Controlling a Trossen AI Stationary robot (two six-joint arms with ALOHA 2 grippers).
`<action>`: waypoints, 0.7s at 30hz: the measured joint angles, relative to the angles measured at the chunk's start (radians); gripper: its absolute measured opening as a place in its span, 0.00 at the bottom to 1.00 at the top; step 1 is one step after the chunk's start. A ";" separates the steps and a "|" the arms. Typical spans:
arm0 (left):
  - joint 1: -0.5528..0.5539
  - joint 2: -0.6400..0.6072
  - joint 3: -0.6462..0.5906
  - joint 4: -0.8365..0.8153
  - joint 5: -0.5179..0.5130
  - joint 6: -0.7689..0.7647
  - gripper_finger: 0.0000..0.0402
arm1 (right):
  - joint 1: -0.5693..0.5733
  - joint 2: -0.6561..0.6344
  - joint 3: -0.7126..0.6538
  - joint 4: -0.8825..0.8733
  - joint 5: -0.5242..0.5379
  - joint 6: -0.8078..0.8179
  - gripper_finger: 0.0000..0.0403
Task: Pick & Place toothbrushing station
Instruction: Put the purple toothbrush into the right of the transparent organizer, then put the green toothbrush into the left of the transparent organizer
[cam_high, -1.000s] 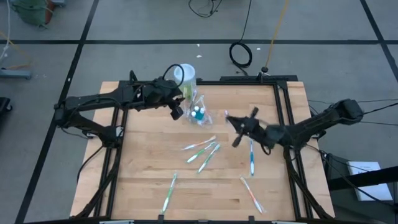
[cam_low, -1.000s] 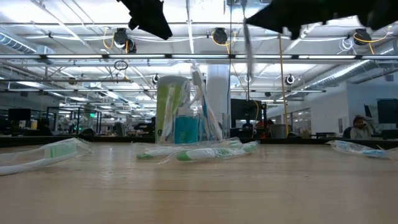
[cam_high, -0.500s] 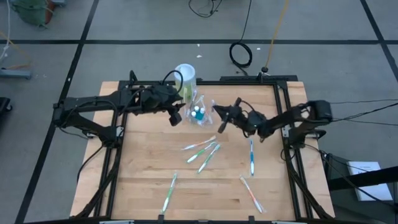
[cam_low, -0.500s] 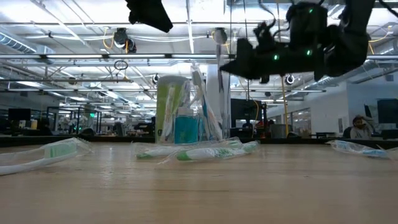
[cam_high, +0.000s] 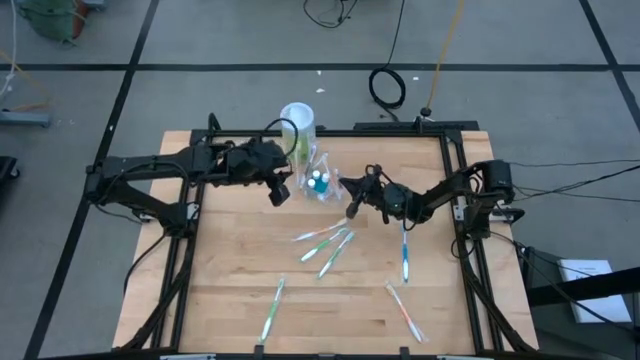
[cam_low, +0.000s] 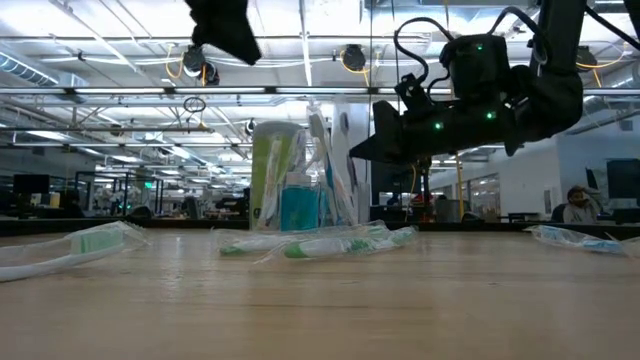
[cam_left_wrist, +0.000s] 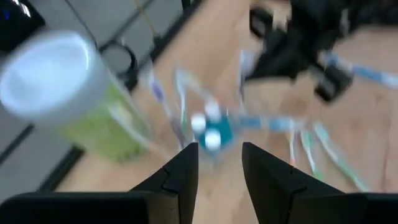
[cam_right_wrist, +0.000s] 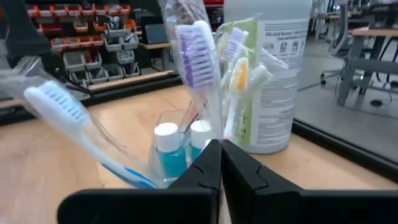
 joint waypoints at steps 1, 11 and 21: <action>-0.009 0.000 0.000 -0.039 0.001 -0.023 0.32 | 0.000 -0.001 0.001 -0.007 0.000 0.022 0.00; -0.224 0.008 -0.128 -0.164 0.121 -0.397 0.32 | -0.001 -0.004 -0.002 -0.026 -0.002 0.038 0.16; -0.553 0.008 -0.406 0.199 0.181 -0.870 0.32 | -0.001 -0.009 -0.002 -0.027 -0.002 -0.042 0.41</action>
